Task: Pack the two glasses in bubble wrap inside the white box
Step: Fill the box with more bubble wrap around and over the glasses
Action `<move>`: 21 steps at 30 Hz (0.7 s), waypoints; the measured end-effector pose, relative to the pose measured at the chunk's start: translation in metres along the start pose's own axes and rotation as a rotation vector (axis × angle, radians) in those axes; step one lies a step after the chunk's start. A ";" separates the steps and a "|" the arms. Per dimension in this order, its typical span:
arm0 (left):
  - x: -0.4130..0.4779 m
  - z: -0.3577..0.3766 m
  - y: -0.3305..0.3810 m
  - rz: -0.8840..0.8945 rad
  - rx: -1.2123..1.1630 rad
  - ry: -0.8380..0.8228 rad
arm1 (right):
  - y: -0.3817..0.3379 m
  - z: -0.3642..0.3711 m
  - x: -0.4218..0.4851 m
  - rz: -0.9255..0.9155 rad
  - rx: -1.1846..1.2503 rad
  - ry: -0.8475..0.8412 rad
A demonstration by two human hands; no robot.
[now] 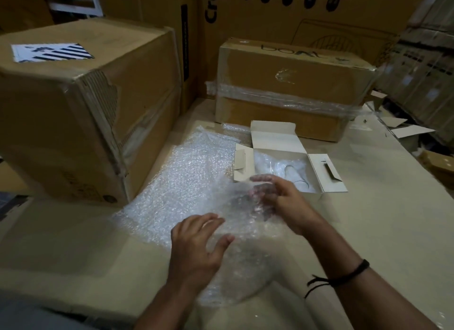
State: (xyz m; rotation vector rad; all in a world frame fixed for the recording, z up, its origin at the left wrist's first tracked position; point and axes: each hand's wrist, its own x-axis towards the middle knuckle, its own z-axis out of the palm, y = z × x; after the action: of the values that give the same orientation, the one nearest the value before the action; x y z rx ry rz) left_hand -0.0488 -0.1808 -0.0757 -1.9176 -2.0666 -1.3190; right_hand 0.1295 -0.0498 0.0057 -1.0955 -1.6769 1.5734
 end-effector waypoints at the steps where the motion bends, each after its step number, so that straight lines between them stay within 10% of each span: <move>1: 0.001 0.001 0.000 -0.038 0.019 -0.045 | -0.005 -0.011 -0.005 -0.019 -0.002 -0.016; 5: 0.007 0.008 0.015 -0.298 -0.085 -0.205 | -0.006 -0.061 -0.017 -0.046 0.086 -0.099; 12: 0.042 0.035 0.068 -1.017 -1.064 -0.250 | 0.018 -0.113 -0.016 0.068 -0.049 -0.205; 21: 0.060 0.049 0.082 -0.732 -0.814 -0.021 | 0.064 -0.151 -0.032 0.045 -0.039 0.013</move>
State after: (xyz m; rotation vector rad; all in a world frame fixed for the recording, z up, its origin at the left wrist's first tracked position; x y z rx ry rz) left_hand 0.0300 -0.1135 -0.0298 -1.2924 -2.6162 -2.6190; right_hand 0.2851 -0.0033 -0.0336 -1.1674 -1.6918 1.5644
